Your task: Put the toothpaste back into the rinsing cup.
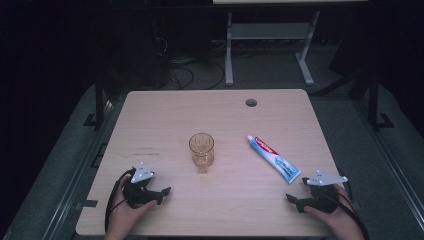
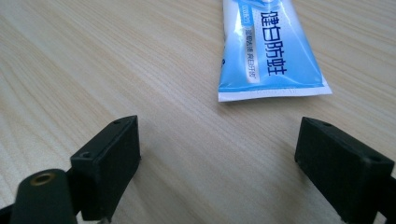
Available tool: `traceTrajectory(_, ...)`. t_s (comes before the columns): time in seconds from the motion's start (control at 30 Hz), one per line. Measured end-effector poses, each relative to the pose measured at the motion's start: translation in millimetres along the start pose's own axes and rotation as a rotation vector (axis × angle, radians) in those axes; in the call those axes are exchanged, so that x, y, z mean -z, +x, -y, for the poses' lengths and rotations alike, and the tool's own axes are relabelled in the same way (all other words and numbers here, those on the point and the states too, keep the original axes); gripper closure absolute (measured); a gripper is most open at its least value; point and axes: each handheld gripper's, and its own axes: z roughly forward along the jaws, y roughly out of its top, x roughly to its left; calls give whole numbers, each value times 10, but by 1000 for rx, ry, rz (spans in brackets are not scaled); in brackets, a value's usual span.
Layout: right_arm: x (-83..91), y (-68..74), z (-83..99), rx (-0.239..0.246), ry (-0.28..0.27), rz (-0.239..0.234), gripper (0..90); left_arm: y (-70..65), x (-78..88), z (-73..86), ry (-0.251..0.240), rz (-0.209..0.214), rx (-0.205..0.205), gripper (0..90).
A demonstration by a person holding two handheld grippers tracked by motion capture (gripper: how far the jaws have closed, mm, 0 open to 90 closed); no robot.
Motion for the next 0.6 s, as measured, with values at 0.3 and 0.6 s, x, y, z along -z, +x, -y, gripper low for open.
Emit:
traceTrajectory(0.3,6,-8,4,5,-3,-8,156,0,-1,0,-1,0,0,130)
traceTrajectory(0.6,89,8,-29,-8,-10,-15,318,-1,1,0,0,-1,0,131)
